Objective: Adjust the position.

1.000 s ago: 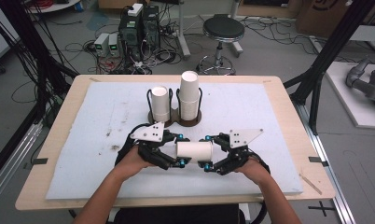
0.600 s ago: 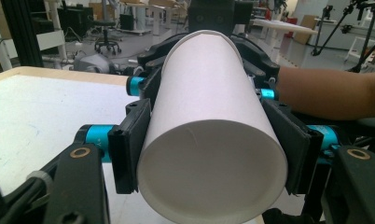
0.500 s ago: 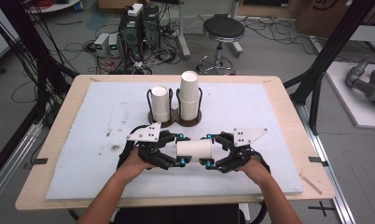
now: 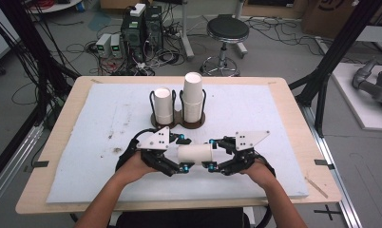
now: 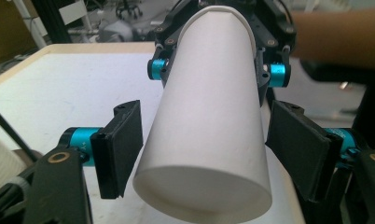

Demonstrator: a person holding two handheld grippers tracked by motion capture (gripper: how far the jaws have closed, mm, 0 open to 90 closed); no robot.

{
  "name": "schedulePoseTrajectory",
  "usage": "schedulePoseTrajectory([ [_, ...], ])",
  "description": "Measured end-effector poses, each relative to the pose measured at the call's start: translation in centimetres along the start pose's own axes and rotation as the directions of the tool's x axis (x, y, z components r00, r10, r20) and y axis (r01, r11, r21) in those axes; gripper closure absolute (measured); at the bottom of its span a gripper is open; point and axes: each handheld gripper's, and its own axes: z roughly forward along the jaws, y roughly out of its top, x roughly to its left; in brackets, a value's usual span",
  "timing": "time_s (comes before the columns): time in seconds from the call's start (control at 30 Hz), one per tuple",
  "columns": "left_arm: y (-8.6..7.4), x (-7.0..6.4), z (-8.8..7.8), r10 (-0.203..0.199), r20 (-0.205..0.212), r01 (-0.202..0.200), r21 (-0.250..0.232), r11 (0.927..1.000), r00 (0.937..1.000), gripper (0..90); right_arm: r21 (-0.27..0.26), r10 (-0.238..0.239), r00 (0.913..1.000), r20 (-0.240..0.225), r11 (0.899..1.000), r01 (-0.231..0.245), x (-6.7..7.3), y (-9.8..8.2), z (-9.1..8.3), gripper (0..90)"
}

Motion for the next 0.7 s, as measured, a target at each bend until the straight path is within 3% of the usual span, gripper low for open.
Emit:
schedulePoseTrajectory([
  [0.1, 0.3, -0.1, 0.2, 0.029, -0.003, -0.029, 0.037, 0.9989, 0.9996, 26.9, 0.021, 0.016, 0.9999, -0.003, 1.0, -0.015, -0.1, -0.1, 0.2, 39.4],
  [0.47, -0.7, 0.3, 1.0, 0.003, 0.051, -0.005, 0.042, 0.9991, 0.9987, 36.4, 0.03, 0.031, 0.9993, -0.021, 0.999, -0.031, -0.1, 0.0, 0.2, 40.4],
  [0.6, -1.1, 0.3, 1.1, -0.031, 0.07, 0.03, 0.01, 0.9995, 0.9971, 37.7, 0.012, 0.041, 0.9987, -0.031, 0.999, -0.04, -0.1, 0.0, 0.1, 39.4],
  [0.7, -1.8, 0.4, 1.2, -0.083, 0.083, 0.087, -0.044, 0.9952, 0.993, 37.7, -0.008, 0.071, 0.9969, -0.034, 0.997, -0.071, -0.2, 0.0, 0.1, 36.8],
])
